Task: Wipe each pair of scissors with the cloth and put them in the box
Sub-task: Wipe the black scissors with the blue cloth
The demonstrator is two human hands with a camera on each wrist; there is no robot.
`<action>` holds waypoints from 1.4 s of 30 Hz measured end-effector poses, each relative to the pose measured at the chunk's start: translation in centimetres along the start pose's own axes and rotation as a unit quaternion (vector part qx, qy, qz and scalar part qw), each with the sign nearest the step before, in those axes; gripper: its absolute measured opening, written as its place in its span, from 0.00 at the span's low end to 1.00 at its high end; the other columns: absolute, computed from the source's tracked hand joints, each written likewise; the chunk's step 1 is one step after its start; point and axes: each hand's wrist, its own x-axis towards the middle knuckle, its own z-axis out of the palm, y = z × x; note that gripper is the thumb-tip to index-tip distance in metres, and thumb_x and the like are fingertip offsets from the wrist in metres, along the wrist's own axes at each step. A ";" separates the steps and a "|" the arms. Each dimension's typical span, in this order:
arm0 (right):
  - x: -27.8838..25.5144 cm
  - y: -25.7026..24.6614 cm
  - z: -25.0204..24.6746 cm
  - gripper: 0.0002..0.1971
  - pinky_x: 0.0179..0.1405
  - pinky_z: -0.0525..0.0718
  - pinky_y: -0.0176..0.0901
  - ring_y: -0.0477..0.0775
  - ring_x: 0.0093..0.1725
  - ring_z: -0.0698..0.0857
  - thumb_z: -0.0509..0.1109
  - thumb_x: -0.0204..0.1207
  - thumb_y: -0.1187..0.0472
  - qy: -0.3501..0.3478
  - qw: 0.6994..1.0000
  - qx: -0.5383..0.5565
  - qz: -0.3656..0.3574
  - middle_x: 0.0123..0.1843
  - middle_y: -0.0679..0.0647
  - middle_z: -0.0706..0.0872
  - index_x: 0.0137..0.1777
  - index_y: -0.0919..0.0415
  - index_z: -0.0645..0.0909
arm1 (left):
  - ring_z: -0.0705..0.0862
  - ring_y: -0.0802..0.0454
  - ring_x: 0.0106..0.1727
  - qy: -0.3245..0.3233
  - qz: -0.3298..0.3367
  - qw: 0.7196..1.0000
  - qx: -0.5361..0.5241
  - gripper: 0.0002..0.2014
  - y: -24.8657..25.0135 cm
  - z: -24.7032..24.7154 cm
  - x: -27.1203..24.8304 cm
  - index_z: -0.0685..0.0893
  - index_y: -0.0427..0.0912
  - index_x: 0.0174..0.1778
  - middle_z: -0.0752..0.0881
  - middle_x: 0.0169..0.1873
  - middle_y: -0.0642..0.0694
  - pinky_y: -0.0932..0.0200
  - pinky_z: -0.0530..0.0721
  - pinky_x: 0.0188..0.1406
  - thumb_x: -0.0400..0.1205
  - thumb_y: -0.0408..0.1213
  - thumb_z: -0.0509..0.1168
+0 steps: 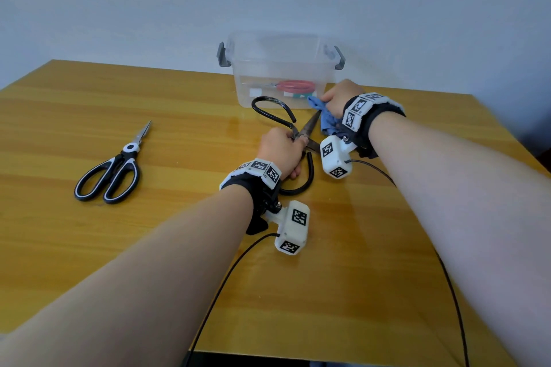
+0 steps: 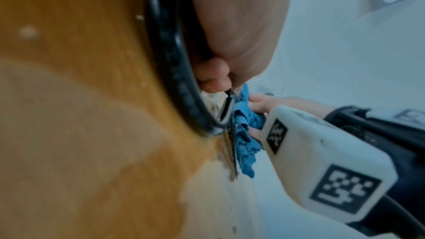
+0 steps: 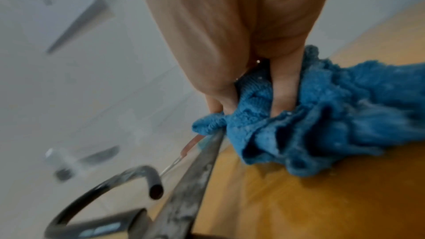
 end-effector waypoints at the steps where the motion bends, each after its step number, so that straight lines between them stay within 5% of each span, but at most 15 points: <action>1: -0.3 0.3 -0.4 0.13 0.39 0.78 0.46 0.58 0.40 0.77 0.66 0.85 0.62 0.011 1.000 0.020 0.008 0.47 0.59 0.85 0.62 0.66 0.89 | 0.78 0.53 0.12 0.004 0.001 1.000 0.000 0.15 0.0 0.0 0.0 0.85 0.35 0.47 0.83 0.17 0.43 0.64 0.76 0.15 0.90 0.43 0.63; 3: -1.4 0.7 -0.8 0.16 0.45 0.89 0.53 0.65 0.40 0.85 0.63 0.84 0.67 0.028 0.998 0.047 -0.008 0.52 0.62 0.90 0.64 0.61 0.90 | 0.78 0.54 0.12 0.008 0.000 1.000 -0.002 0.15 0.1 0.0 0.0 0.85 0.35 0.47 0.83 0.18 0.43 0.65 0.75 0.14 0.90 0.43 0.63; 5: -3.1 0.3 -1.3 0.20 0.56 0.90 0.64 0.70 0.49 0.89 0.61 0.84 0.71 0.026 0.997 0.060 -0.042 0.60 0.63 0.90 0.66 0.55 0.89 | 0.77 0.55 0.11 0.013 -0.003 1.000 -0.007 0.14 0.2 0.1 -0.2 0.84 0.37 0.47 0.83 0.19 0.42 0.66 0.74 0.13 0.91 0.43 0.63; 8: -4.9 -0.5 -2.1 0.26 0.54 0.91 0.57 0.63 0.45 0.87 0.59 0.81 0.73 0.017 0.995 0.075 -0.070 0.58 0.59 0.90 0.67 0.48 0.89 | 0.78 0.55 0.12 0.018 -0.002 1.000 -0.013 0.13 0.4 0.0 -0.4 0.84 0.40 0.45 0.83 0.18 0.43 0.66 0.73 0.13 0.91 0.42 0.63; 10: -5.8 -1.4 -2.3 0.23 0.55 0.91 0.57 0.62 0.45 0.88 0.61 0.81 0.70 -0.012 0.994 0.091 -0.064 0.58 0.58 0.90 0.65 0.50 0.90 | 0.78 0.54 0.12 0.013 -0.002 1.000 -0.018 0.11 0.4 0.0 -0.5 0.84 0.41 0.45 0.84 0.19 0.43 0.66 0.74 0.14 0.90 0.42 0.63; 13: -6.1 -2.1 -1.5 0.17 0.62 0.89 0.59 0.64 0.56 0.90 0.71 0.83 0.53 -0.080 0.993 0.068 -0.050 0.60 0.64 0.89 0.63 0.64 0.88 | 0.79 0.53 0.13 0.003 -0.004 1.000 -0.015 0.12 0.4 -0.2 -0.6 0.85 0.37 0.44 0.85 0.21 0.40 0.65 0.74 0.15 0.89 0.38 0.62; 17: -6.2 -2.8 -0.4 0.21 0.39 0.83 0.46 0.56 0.35 0.84 0.70 0.82 0.42 -0.099 0.993 0.004 -0.068 0.35 0.56 0.84 0.39 0.61 0.82 | 0.78 0.53 0.13 -0.004 -0.003 1.000 0.001 0.17 0.3 -0.4 -0.7 0.81 0.36 0.33 0.83 0.18 0.43 0.66 0.73 0.14 0.88 0.35 0.60; 20: -5.8 -3.2 0.3 0.24 0.31 0.73 0.44 0.54 0.31 0.78 0.68 0.83 0.41 -0.077 0.993 -0.042 -0.074 0.30 0.53 0.78 0.32 0.59 0.75 | 0.79 0.53 0.14 -0.005 -0.005 1.000 0.008 0.19 0.3 -0.4 -0.7 0.80 0.36 0.30 0.83 0.17 0.43 0.66 0.73 0.15 0.88 0.35 0.59; 26: -4.9 -3.6 1.2 0.20 0.29 0.69 0.44 0.53 0.32 0.76 0.66 0.85 0.50 -0.042 0.992 -0.095 -0.070 0.31 0.53 0.76 0.33 0.59 0.73 | 0.78 0.54 0.12 -0.008 -0.026 1.000 0.004 0.21 0.4 -0.2 -0.4 0.81 0.34 0.31 0.82 0.16 0.44 0.68 0.71 0.13 0.89 0.38 0.59; 31: -4.1 -3.7 2.0 0.20 0.44 0.73 0.46 0.57 0.42 0.79 0.61 0.88 0.57 -0.019 0.992 -0.112 -0.054 0.32 0.52 0.74 0.33 0.60 0.70 | 0.79 0.54 0.13 0.001 -0.025 1.000 -0.001 0.21 0.3 -0.2 -0.3 0.81 0.36 0.30 0.82 0.16 0.44 0.68 0.72 0.13 0.89 0.40 0.61; 35: -3.2 -3.4 2.2 0.17 0.38 0.74 0.46 0.58 0.42 0.80 0.64 0.86 0.56 -0.023 0.993 -0.102 -0.055 0.32 0.53 0.75 0.35 0.61 0.75 | 0.79 0.55 0.13 0.002 -0.022 1.000 -0.003 0.20 0.3 -0.2 -0.3 0.82 0.37 0.32 0.82 0.16 0.46 0.68 0.73 0.13 0.90 0.40 0.62; 42: -2.0 -2.4 2.2 0.16 0.42 0.79 0.45 0.56 0.44 0.85 0.69 0.83 0.48 -0.018 0.993 -0.088 -0.075 0.49 0.54 0.91 0.58 0.58 0.91 | 0.79 0.56 0.13 0.001 -0.017 1.000 0.009 0.17 0.3 -0.2 -0.3 0.86 0.35 0.40 0.84 0.18 0.45 0.68 0.73 0.14 0.90 0.41 0.62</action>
